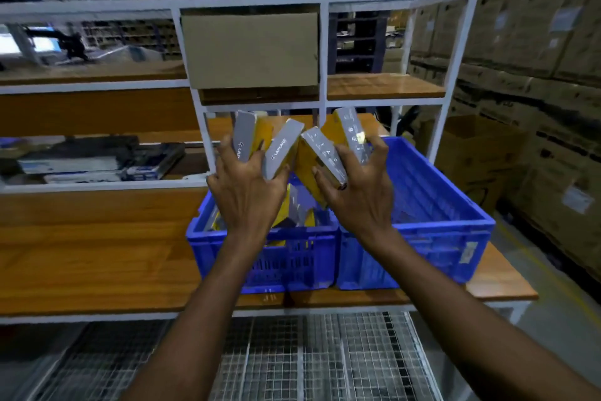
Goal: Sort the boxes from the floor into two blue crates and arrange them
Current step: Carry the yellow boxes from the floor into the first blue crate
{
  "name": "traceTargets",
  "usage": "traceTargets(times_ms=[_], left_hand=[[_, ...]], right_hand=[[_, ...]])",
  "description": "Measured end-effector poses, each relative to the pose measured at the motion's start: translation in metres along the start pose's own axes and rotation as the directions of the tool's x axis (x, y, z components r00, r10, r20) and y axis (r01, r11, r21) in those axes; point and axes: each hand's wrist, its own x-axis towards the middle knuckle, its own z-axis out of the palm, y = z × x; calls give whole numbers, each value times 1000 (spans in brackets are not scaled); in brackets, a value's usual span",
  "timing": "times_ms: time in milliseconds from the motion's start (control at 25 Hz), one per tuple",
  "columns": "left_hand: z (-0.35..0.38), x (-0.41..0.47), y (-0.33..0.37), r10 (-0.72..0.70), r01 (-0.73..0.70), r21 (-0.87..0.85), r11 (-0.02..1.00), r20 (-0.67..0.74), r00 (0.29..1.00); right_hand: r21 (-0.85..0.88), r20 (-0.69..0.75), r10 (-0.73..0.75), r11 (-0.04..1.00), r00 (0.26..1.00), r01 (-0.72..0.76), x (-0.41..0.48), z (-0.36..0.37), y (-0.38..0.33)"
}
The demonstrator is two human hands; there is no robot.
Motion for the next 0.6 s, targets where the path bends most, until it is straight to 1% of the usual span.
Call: traceTargets(times_ms=[80, 160, 240, 320, 440, 520, 600], left_hand=[[14, 11, -16, -79, 79, -5, 997, 49, 996], [30, 22, -36, -168, 176, -43, 983, 145, 975], [45, 30, -55, -256, 291, -98, 952, 273, 927], [59, 36, -66, -292, 357, -109, 928, 387, 875], [79, 40, -72, -256, 333, -67, 941, 505, 824], [93, 45, -78, -243, 324, -32, 945, 595, 766], [103, 51, -84, -208, 300, -23, 954, 673, 710]], right_hand=[[17, 69, 23, 1000, 997, -24, 12, 23, -5], [25, 157, 70, 997, 985, -75, 25, 46, -7], [3, 224, 110, 993, 968, -114, 38, 66, -7], [-59, 264, 144, 989, 954, -133, 47, 84, -9], [-193, 292, 181, 973, 939, -127, 53, 109, -23], [-312, 294, 188, 946, 937, -91, 54, 125, -31], [-385, 315, 196, 921, 929, -64, 58, 134, -36]])
